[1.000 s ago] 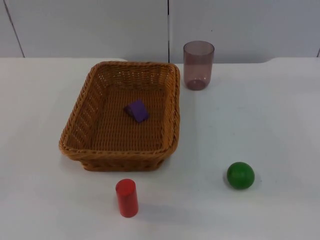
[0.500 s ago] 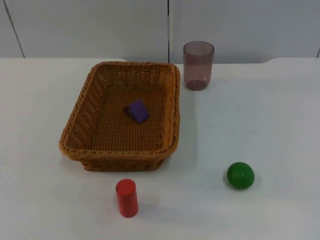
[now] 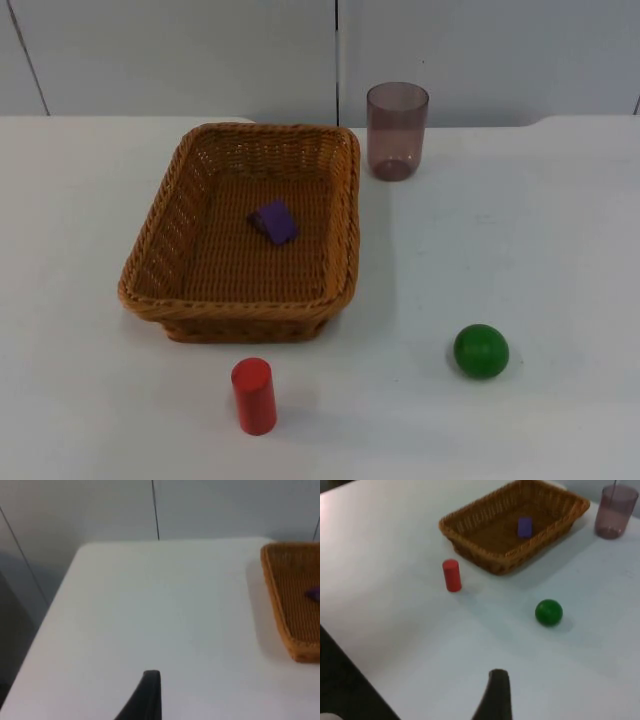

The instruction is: Pick up the basket with the left hand and place the triangular block into the basket with the right hand.

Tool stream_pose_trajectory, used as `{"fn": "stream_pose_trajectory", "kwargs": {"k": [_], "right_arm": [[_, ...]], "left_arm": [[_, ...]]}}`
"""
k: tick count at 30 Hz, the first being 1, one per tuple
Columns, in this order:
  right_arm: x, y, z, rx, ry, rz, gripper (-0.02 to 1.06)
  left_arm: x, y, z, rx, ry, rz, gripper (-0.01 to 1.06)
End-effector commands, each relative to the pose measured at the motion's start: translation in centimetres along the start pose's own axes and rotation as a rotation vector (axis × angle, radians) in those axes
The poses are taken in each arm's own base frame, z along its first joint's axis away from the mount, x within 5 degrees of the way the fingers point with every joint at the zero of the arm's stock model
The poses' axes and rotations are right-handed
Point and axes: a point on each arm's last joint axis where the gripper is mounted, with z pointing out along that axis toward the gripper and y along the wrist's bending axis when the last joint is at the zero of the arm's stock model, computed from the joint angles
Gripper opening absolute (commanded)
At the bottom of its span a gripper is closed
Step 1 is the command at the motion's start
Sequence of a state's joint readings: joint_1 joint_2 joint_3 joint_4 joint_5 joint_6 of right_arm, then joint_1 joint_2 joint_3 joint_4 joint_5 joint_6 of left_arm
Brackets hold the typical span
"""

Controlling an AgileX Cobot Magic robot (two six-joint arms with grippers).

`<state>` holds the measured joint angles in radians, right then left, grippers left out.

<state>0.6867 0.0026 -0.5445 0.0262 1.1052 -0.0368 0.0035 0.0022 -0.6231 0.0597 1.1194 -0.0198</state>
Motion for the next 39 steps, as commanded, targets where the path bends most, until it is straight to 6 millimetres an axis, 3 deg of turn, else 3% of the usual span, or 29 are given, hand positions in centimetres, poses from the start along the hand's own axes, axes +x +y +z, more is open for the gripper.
{"fn": "stream_pose_trajectory", "kwargs": {"k": [1, 5, 26, 29, 32, 35, 39], "right_arm": [[0.3, 0.0, 0.4, 0.003, 0.008, 0.016, 0.69], [0.3, 0.0, 0.6, 0.005, 0.001, 0.025, 0.69], [0.3, 0.0, 0.6, 0.001, 0.001, 0.024, 0.69], [0.3, 0.0, 0.6, 0.001, 0.001, 0.020, 0.70], [0.3, 0.0, 0.6, 0.001, 0.001, 0.020, 0.82], [0.3, 0.0, 0.6, 0.001, 0.001, 0.020, 1.05], [0.3, 0.0, 0.6, 0.001, 0.001, 0.020, 1.05]], "left_arm": [[0.8, 0.0, 1.0, -0.004, 0.041, -0.004, 0.94], [2.1, -0.3, 2.9, 0.020, 0.084, -0.013, 0.94], [2.1, -0.7, 2.9, 0.055, 0.085, -0.034, 0.94], [2.1, -0.7, 2.9, 0.055, 0.085, -0.034, 1.00], [2.1, -0.7, 2.9, 0.055, 0.085, -0.034, 1.05], [2.1, -0.7, 2.9, 0.055, 0.085, -0.034, 1.05], [2.1, -0.7, 2.9, 0.055, 0.085, -0.034, 1.05]]}}
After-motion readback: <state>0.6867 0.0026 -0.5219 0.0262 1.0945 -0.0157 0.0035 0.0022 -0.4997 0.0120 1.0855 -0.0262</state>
